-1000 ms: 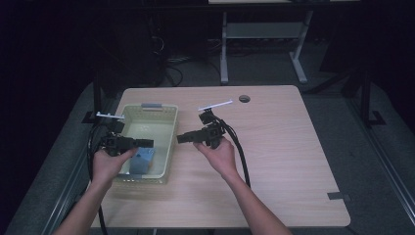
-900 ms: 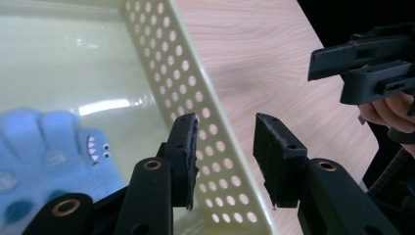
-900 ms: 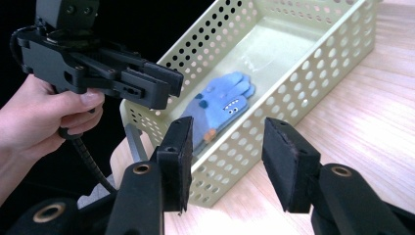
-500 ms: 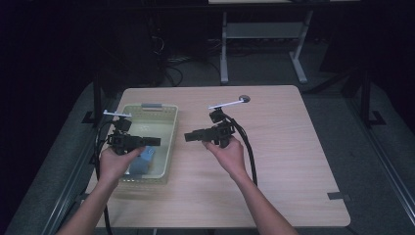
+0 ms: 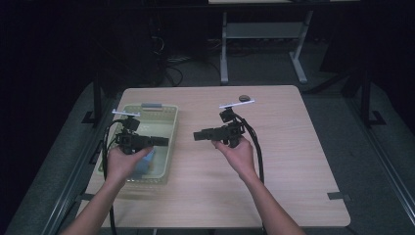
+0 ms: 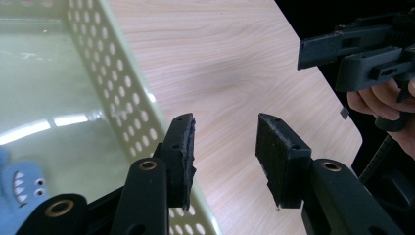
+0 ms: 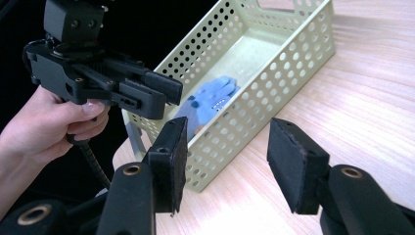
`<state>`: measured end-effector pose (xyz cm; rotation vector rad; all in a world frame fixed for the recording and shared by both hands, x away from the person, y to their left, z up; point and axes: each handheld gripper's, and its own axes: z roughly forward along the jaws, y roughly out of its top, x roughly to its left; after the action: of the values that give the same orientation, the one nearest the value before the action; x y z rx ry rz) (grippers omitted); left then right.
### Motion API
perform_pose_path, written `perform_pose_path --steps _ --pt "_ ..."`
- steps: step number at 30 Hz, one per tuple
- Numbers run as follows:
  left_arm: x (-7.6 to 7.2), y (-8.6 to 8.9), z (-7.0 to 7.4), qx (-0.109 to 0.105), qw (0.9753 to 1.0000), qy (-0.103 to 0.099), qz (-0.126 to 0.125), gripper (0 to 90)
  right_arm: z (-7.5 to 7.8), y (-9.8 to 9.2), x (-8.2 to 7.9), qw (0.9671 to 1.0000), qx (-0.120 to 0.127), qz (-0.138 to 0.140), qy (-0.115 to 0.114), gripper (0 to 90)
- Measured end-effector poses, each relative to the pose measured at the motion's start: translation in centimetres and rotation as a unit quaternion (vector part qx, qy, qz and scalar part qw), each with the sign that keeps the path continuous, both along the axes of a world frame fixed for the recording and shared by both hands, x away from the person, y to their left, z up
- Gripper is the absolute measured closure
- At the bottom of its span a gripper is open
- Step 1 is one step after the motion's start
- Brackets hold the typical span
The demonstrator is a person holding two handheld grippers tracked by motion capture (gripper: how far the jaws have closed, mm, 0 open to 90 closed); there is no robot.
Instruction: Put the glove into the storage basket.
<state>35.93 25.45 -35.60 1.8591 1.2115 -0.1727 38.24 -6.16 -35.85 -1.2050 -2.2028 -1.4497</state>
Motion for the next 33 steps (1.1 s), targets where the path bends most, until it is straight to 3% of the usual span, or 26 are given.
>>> perform_pose_path --steps 16,33 --pt "0.1 -1.6 0.0 -0.009 0.9999 -0.005 -0.007 55.0 0.1 -2.7 -0.2 0.9998 0.003 -0.018 0.003 47.0" --pt "-0.1 -3.9 0.0 -0.016 0.9993 -0.01 -0.032 52.9 -0.3 -4.9 -0.5 0.9995 -0.004 -0.029 0.008 44.9"
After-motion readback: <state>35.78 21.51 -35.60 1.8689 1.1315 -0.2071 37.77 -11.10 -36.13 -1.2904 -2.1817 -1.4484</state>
